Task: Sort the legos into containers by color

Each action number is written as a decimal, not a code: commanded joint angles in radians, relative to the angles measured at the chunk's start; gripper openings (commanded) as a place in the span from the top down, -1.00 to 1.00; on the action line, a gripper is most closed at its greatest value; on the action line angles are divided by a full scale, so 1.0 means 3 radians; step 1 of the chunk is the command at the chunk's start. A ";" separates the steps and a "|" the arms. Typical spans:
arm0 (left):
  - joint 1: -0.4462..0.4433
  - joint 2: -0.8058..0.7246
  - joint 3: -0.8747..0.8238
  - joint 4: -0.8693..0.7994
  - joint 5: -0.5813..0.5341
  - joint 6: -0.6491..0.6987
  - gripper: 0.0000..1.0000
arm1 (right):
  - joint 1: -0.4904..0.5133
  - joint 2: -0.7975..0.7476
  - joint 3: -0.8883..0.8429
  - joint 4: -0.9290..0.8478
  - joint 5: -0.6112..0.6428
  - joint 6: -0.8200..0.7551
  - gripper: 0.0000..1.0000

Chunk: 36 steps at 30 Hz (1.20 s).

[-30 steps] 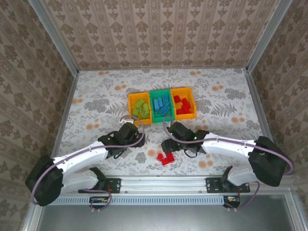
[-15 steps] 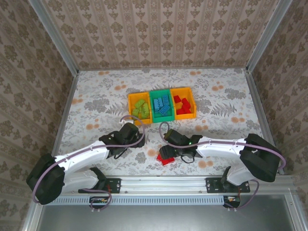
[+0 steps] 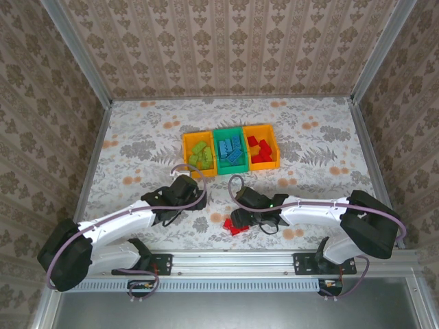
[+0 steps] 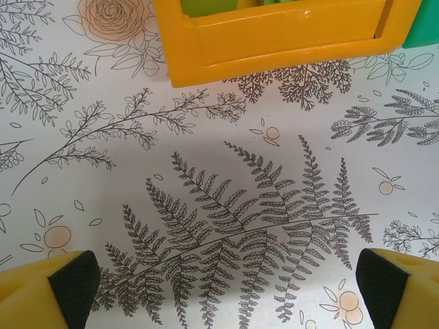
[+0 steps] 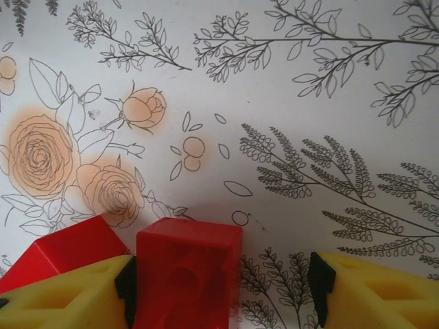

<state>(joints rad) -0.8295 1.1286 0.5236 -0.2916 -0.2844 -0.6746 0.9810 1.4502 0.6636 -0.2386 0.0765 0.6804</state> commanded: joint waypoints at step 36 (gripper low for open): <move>0.0019 -0.0064 -0.0072 0.0030 0.0048 -0.0102 -1.00 | -0.0133 -0.0222 -0.0232 -0.0707 0.0444 0.0360 0.04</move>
<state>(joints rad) -0.8295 1.1282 0.5224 -0.2829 -0.2733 -0.6823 0.9421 1.3548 0.5873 -0.4110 0.2249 0.7631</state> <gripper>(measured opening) 0.999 0.511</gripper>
